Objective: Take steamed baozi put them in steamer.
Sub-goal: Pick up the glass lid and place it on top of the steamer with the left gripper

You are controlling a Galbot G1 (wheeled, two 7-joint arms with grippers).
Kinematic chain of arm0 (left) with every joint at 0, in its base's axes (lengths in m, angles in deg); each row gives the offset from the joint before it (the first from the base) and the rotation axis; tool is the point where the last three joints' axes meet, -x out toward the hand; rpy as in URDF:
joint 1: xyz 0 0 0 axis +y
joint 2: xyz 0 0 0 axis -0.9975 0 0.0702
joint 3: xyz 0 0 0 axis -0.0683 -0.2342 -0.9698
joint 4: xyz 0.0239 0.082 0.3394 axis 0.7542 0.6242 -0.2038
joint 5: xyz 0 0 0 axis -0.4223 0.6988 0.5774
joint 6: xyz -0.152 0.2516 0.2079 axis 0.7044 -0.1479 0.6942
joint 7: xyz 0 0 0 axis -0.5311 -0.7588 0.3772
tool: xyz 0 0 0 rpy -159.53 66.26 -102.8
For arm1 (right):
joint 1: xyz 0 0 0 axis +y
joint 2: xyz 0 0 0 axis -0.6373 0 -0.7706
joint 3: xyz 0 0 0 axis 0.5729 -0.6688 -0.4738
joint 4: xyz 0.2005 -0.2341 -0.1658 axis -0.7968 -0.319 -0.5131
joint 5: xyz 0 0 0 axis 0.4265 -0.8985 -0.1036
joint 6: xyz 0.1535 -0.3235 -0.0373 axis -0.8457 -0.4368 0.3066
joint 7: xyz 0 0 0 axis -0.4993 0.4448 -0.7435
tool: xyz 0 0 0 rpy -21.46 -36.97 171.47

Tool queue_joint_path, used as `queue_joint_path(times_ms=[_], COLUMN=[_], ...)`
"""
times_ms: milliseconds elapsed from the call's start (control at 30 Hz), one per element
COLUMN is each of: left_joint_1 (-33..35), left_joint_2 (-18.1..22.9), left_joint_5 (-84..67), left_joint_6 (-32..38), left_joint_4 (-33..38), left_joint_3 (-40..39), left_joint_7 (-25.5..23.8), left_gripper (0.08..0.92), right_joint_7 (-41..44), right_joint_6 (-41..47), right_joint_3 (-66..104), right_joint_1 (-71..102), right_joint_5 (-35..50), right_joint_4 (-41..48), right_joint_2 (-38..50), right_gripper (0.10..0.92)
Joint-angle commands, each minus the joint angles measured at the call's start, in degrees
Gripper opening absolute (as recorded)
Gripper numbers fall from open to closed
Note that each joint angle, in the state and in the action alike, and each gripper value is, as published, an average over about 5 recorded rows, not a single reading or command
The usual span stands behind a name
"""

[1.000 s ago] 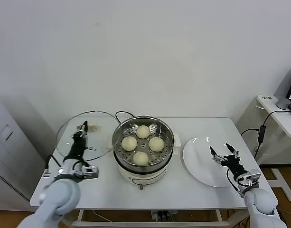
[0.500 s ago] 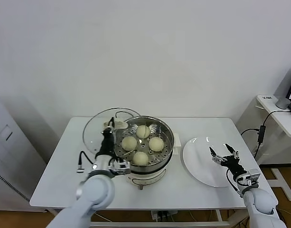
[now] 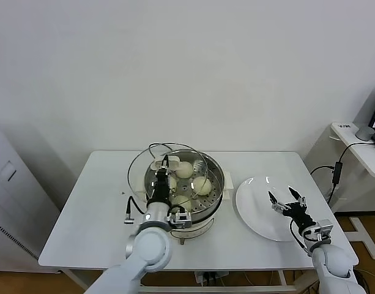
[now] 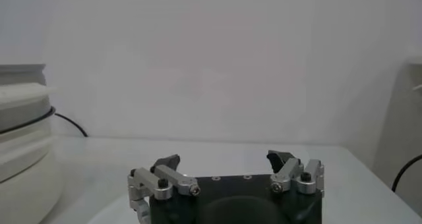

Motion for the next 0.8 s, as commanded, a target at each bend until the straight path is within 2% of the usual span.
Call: queue_joint_path(times_ms=[33,800], left_joint_1=[-1.14,-0.54], left_joint_2=[2.82,5.05], left_joint_5=[2.12,3.54], left_joint_6=[-0.57,0.11], left_joint_4=[-3.21,-5.47], left_joint_3=[-2.38,-3.78], left_joint_7=[-0.17,0.83], left_gripper=[0.101,0.101], right_joint_7=[0.08,0.27], right_joint_6=[-0.11,-0.31], right_joint_3=[0.06,0.62], right_joint_1=[0.22,1.04], right_joint_5=[-0.15,-0.21], right_joint_4=[0.11,-0.12], right_joint_2=[-0.04,-0.10], right_gripper=[0.823,0.823])
